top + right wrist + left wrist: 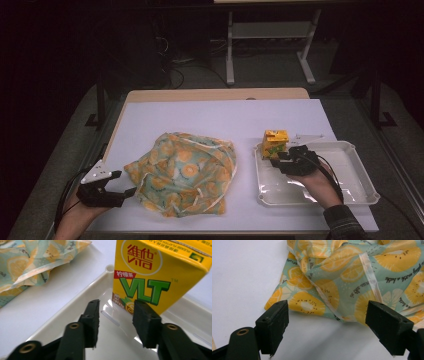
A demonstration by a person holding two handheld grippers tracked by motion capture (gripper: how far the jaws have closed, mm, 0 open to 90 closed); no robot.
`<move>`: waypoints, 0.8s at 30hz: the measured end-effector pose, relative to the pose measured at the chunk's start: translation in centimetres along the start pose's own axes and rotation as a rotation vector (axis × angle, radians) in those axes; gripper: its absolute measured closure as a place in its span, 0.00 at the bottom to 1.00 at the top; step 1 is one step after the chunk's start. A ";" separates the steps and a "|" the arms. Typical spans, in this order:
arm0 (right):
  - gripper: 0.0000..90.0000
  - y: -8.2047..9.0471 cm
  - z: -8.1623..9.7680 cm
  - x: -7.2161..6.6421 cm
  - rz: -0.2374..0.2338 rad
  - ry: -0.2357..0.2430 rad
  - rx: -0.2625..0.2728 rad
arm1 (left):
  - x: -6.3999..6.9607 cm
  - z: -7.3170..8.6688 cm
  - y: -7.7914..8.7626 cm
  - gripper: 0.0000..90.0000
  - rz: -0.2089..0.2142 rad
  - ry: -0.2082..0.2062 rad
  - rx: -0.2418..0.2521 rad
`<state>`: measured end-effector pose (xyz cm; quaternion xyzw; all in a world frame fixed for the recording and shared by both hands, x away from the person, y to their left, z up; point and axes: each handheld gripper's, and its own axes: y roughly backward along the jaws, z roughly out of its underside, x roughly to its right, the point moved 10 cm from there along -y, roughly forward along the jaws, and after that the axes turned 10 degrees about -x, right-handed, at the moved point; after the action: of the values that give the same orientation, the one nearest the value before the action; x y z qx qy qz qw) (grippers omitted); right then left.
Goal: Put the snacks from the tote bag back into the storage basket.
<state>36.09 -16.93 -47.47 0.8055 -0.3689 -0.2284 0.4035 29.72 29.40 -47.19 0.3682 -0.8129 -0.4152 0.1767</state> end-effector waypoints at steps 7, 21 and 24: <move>0.43 0.9 1.0 -0.8 -0.020 -0.001 -0.008 | 0.2 -0.1 -0.2 0.20 0.006 -0.006 -0.004; 0.29 2.4 3.1 -1.5 0.009 0.012 0.021 | 0.6 -0.1 -0.4 0.21 0.015 -0.015 -0.009; 0.28 2.8 3.6 -1.6 0.013 -0.002 0.028 | 0.6 -0.2 -0.4 0.20 0.016 -0.021 -0.008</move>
<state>31.53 -18.49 -47.15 0.8083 -0.3779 -0.2215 0.3934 29.60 28.66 -47.45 0.3564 -0.8160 -0.4210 0.1729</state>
